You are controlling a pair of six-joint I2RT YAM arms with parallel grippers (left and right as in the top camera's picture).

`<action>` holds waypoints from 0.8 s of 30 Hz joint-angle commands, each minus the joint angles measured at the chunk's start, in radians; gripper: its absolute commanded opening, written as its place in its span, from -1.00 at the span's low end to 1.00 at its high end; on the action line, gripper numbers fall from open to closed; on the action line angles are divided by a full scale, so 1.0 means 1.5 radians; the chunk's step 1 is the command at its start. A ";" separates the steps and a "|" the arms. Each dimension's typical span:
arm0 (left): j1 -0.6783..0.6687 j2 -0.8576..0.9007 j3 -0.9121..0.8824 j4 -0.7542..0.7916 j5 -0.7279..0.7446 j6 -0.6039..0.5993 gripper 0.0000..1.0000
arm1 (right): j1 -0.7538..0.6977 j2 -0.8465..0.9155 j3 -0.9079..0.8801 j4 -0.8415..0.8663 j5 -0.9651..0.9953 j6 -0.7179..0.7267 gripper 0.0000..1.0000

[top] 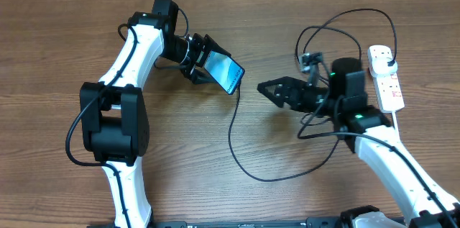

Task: Plug charger to phone and switch on socket
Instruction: 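Move the right gripper toward the phone held by the left gripper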

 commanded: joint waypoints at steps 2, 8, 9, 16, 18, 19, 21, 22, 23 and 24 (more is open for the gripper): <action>-0.011 0.003 0.020 0.003 0.016 -0.022 0.40 | 0.094 -0.001 0.012 0.014 0.252 0.093 0.71; -0.038 0.003 0.020 0.005 0.003 -0.039 0.42 | 0.136 -0.001 0.012 0.027 0.315 0.109 0.57; -0.049 0.003 0.020 0.007 0.002 -0.052 0.42 | 0.136 -0.001 0.012 0.026 0.320 0.109 0.54; -0.097 0.003 0.020 0.044 0.001 -0.098 0.41 | 0.136 0.004 0.012 0.019 0.340 0.129 0.33; -0.111 0.003 0.020 0.057 0.001 -0.119 0.41 | 0.136 0.004 0.012 0.011 0.351 0.146 0.25; -0.118 0.003 0.020 0.063 0.002 -0.127 0.41 | 0.136 0.004 0.012 0.010 0.352 0.146 0.19; -0.127 0.003 0.020 0.072 0.002 -0.143 0.41 | 0.136 0.004 0.012 0.005 0.363 0.159 0.11; -0.131 0.003 0.020 0.075 0.002 -0.153 0.41 | 0.136 0.004 0.012 0.005 0.366 0.158 0.10; -0.137 0.003 0.020 0.075 0.006 -0.169 0.41 | 0.136 0.004 0.012 0.005 0.372 0.158 0.09; -0.140 0.003 0.020 0.075 0.009 -0.174 0.41 | 0.136 0.004 0.012 0.004 0.374 0.158 0.09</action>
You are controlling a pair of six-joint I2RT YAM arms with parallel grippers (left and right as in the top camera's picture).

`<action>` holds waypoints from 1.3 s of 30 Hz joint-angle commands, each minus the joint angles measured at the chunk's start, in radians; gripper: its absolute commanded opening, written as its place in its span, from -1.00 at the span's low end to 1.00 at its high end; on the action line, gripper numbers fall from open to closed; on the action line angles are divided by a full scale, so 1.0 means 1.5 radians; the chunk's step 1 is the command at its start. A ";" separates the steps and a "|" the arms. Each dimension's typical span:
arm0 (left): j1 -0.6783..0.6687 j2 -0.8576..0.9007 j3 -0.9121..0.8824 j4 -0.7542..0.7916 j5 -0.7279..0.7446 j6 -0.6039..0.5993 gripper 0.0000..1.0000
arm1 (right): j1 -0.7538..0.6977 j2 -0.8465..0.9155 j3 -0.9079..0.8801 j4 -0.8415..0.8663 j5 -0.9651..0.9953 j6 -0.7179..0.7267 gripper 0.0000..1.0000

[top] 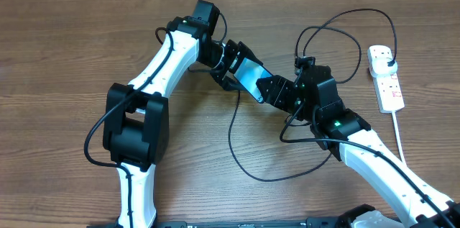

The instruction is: Plug charger to phone and switch on socket

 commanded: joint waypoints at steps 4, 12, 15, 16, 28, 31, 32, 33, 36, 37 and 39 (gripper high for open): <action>-0.024 0.003 0.020 0.003 0.034 -0.055 0.41 | 0.015 0.003 0.012 -0.014 0.059 0.004 0.10; -0.031 0.003 0.020 0.003 0.054 -0.067 0.42 | 0.024 0.010 0.012 -0.014 0.097 -0.014 0.09; -0.031 0.003 0.020 0.003 0.054 -0.066 0.43 | 0.024 0.025 0.012 -0.011 0.102 -0.014 0.07; -0.032 0.003 0.020 0.003 0.053 -0.064 0.42 | 0.024 0.033 0.012 -0.008 0.101 -0.014 0.06; -0.044 0.003 0.020 0.003 0.031 -0.061 0.43 | 0.024 0.041 0.012 0.025 0.096 -0.026 -0.12; -0.049 0.003 0.020 0.003 0.029 -0.062 0.42 | 0.024 0.041 0.012 0.025 0.096 -0.026 -0.21; -0.050 0.003 0.020 0.003 0.029 -0.062 0.43 | 0.024 0.041 0.012 0.025 0.096 -0.026 -0.27; -0.050 0.003 0.020 0.003 0.029 -0.062 0.42 | 0.024 0.041 0.012 0.025 0.096 -0.026 -0.30; -0.050 0.003 0.020 0.003 0.029 -0.062 0.43 | 0.024 0.041 0.012 0.026 0.091 -0.026 -0.39; -0.050 0.003 0.020 0.003 0.029 -0.062 0.43 | 0.024 0.041 0.012 0.027 0.091 -0.026 -0.42; -0.050 0.003 0.020 0.003 0.029 -0.062 0.43 | 0.024 0.041 0.012 0.027 0.091 -0.026 -0.48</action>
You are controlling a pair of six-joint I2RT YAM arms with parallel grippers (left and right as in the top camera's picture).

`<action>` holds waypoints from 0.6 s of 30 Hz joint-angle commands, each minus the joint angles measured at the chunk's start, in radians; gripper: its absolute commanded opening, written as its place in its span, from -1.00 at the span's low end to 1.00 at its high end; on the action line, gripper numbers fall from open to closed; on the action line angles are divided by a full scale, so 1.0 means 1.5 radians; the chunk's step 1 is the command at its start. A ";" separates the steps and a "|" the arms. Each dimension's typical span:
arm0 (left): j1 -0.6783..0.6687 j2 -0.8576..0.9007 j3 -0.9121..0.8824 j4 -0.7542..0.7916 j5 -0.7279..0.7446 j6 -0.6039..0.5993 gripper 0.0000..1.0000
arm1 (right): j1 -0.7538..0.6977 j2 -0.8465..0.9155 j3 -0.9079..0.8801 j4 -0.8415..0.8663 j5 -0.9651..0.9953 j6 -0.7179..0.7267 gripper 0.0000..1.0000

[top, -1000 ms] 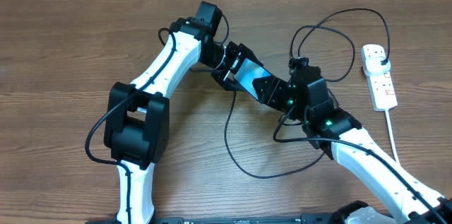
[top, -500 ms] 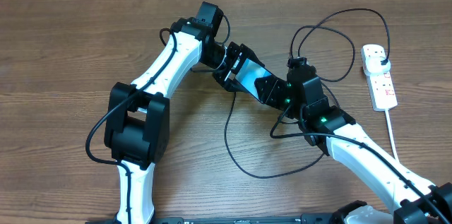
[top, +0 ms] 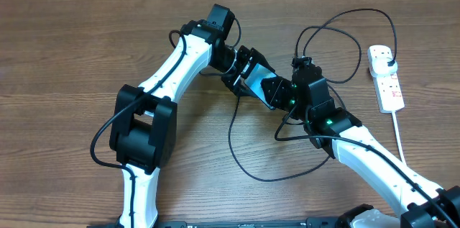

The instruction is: Plug charger to phone and switch on socket

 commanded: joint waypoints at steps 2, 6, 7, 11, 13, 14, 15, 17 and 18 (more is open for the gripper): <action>-0.002 0.003 0.020 0.003 0.015 -0.006 0.43 | 0.002 0.003 0.012 0.005 -0.001 -0.002 -0.53; -0.002 0.003 0.020 0.003 0.015 -0.006 0.42 | 0.002 0.003 0.012 0.005 -0.001 -0.002 -0.58; -0.003 0.003 0.020 0.003 0.016 -0.006 0.42 | 0.002 0.003 0.012 0.005 -0.001 -0.002 -0.60; -0.005 0.003 0.020 0.003 0.015 -0.006 0.42 | 0.002 0.003 0.012 0.006 -0.001 -0.002 -0.69; -0.005 0.003 0.020 0.003 0.015 -0.006 0.42 | 0.002 0.003 0.012 0.006 -0.001 -0.002 -0.73; -0.005 0.003 0.020 0.003 0.015 -0.009 0.42 | 0.002 0.003 0.012 0.006 -0.001 -0.002 -0.74; -0.005 0.003 0.020 0.003 0.016 -0.011 0.42 | 0.002 0.003 0.012 0.006 -0.001 -0.002 -0.74; -0.005 0.003 0.020 0.003 0.016 -0.011 0.42 | 0.002 0.003 0.012 0.006 -0.001 -0.002 -0.77; -0.005 0.003 0.020 0.003 0.016 -0.011 0.42 | 0.002 0.003 0.012 0.006 -0.001 -0.002 -0.78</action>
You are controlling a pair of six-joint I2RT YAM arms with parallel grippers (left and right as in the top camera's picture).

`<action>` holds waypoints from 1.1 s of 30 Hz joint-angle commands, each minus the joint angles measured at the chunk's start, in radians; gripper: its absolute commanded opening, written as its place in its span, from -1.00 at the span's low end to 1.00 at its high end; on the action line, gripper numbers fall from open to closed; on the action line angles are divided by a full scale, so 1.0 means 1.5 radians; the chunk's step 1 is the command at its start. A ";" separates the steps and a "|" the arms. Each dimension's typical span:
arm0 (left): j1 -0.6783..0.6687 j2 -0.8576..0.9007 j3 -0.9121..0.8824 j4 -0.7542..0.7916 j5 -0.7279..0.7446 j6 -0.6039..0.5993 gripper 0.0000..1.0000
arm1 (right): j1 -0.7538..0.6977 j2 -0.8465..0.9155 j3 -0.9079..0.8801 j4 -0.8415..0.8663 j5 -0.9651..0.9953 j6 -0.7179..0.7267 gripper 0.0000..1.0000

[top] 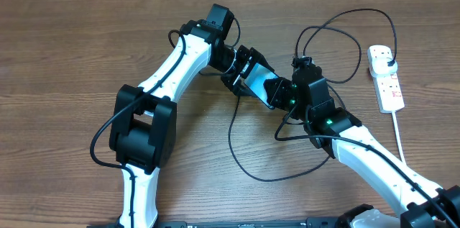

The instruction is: Plug charger to phone and switch on socket

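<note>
My left gripper (248, 70) is shut on the phone (262, 83) and holds it tilted above the table's middle, its light screen facing up. My right gripper (279, 93) presses against the phone's lower right end, its fingers close together. The charger plug is hidden between those fingers and the phone. From under that spot the black charger cable (248, 170) runs down, loops across the table and passes under my right arm. Another stretch of it curls up to the white socket strip (385, 78) at the right edge.
The wooden table (72, 55) carries cable loops (338, 30) behind my right wrist. My right arm lies diagonally from the lower right corner, my left arm from the bottom centre-left. The socket strip lies well away from both grippers.
Hardly anything has changed. Both grippers stay together at the phone, and a sliver more of the screen shows between them now.
First my left gripper held the phone at centre-left, with my right gripper a short gap away to its right. Then both had moved toward each other and met near the middle. They then stood slightly higher, pressed together, and remain so now.
</note>
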 commanded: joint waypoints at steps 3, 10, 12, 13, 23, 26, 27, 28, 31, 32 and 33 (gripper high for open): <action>-0.005 0.003 0.020 0.003 0.016 -0.010 0.44 | 0.002 0.001 0.012 0.009 -0.004 -0.003 -0.82; -0.005 0.003 0.020 0.004 0.015 -0.010 1.00 | 0.002 0.001 0.012 0.018 -0.004 -0.002 -0.82; -0.005 0.003 0.020 0.004 0.015 -0.010 1.00 | 0.002 0.001 0.012 0.020 -0.004 -0.002 -0.82; -0.005 0.003 0.020 0.004 0.015 -0.009 1.00 | 0.002 0.001 0.012 0.020 -0.004 0.000 -0.82; 0.009 0.003 0.020 0.028 0.023 0.173 1.00 | -0.023 -0.035 0.014 0.017 -0.007 0.022 -0.85; 0.032 0.003 0.020 0.028 0.036 0.254 1.00 | -0.049 -0.057 0.014 0.004 -0.009 0.070 -0.90; 0.037 0.003 0.020 0.028 0.042 0.262 0.99 | -0.055 -0.062 0.014 -0.001 -0.009 0.079 -0.92; 0.049 0.003 0.020 0.035 0.055 0.274 1.00 | -0.066 -0.071 0.014 -0.003 -0.011 0.102 -0.93; 0.070 0.003 0.020 0.069 0.106 0.281 0.99 | -0.086 -0.083 0.014 0.002 -0.023 0.156 -0.93; 0.077 0.003 0.020 0.090 0.129 0.281 0.99 | -0.092 -0.085 0.014 0.006 -0.026 0.178 -0.93; 0.082 0.003 0.020 0.110 0.150 0.281 1.00 | -0.098 -0.087 0.014 0.015 -0.036 0.210 -0.93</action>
